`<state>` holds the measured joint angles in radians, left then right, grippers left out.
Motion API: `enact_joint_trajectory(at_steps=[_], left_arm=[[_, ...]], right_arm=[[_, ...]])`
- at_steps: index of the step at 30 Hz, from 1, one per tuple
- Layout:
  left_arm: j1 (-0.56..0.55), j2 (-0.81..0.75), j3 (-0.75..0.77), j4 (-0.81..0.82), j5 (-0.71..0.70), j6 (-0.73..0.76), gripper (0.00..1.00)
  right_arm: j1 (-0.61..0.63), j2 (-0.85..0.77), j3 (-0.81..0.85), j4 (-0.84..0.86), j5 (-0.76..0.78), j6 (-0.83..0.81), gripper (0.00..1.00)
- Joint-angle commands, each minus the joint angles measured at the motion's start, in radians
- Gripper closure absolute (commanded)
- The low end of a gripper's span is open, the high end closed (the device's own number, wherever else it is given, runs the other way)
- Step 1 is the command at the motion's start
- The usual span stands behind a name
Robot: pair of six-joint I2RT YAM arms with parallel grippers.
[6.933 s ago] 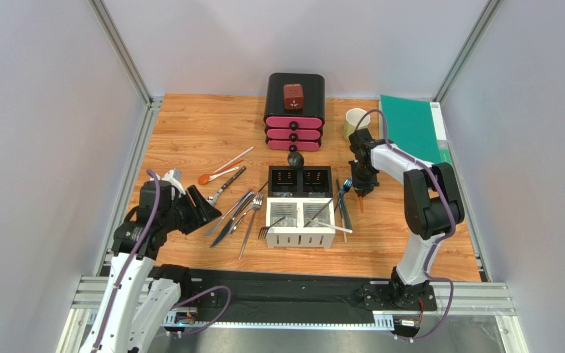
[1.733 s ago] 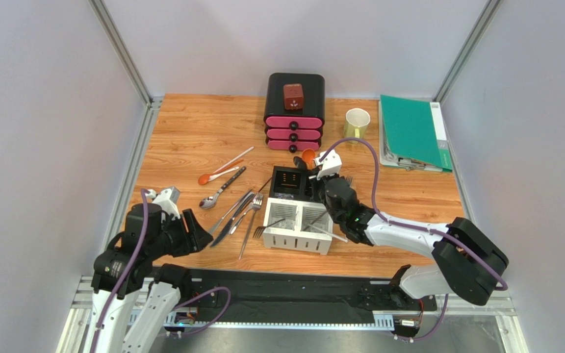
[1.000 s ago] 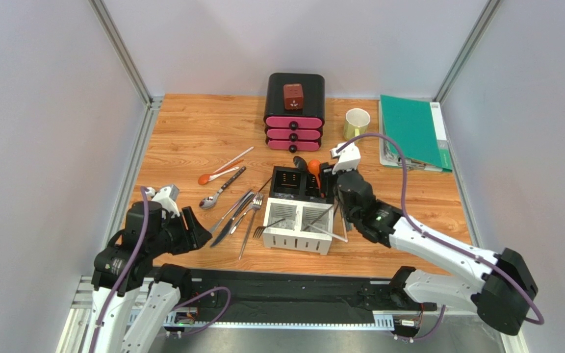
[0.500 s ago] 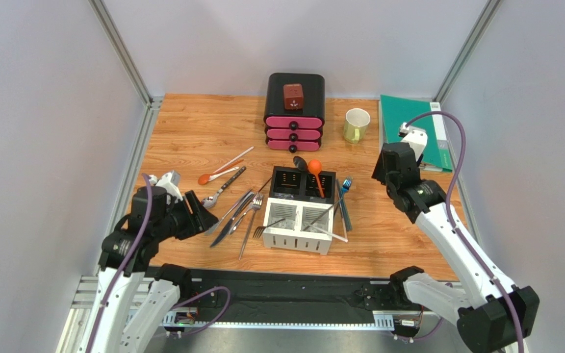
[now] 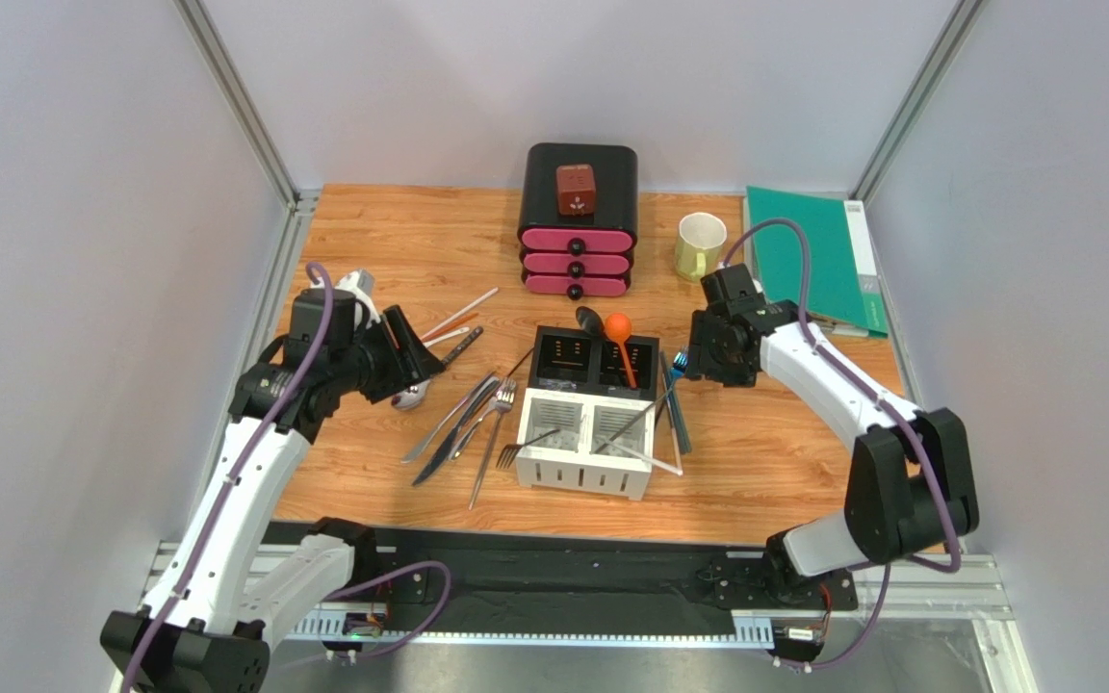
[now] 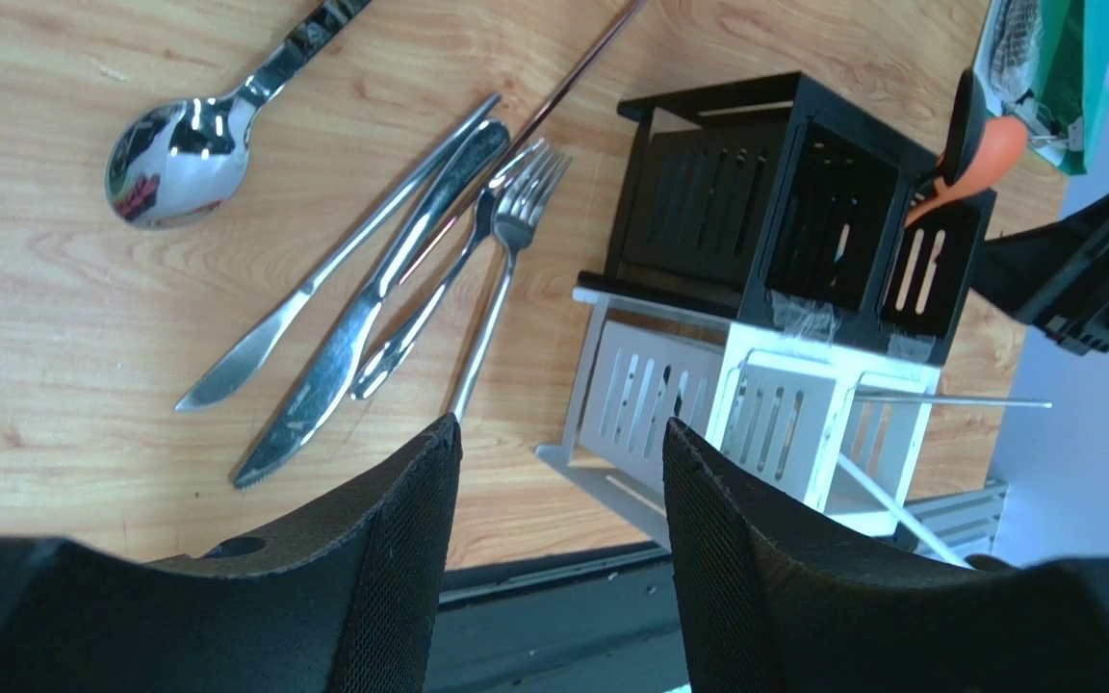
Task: Sort the eating utensils into containers
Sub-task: Pick up the fork at the center of the board.
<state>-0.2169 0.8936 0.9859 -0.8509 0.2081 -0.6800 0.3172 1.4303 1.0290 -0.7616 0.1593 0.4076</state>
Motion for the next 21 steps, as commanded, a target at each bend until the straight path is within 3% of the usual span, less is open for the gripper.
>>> enact_joint_trajectory(at_steps=[1, 7, 21], left_arm=[[-0.006, 0.018, 0.022, 0.093, -0.010, -0.018, 0.40], [-0.006, 0.048, 0.026, 0.105, 0.001, -0.035, 0.39], [-0.006, 0.015, 0.008, 0.073, 0.002, -0.041, 0.39]], right_arm=[[-0.003, 0.076, 0.017, 0.025, -0.142, -0.024, 0.44], [-0.003, 0.133, 0.005, 0.021, -0.262, -0.035, 0.44], [0.000, 0.242, 0.043, 0.061, -0.268, -0.010, 0.45]])
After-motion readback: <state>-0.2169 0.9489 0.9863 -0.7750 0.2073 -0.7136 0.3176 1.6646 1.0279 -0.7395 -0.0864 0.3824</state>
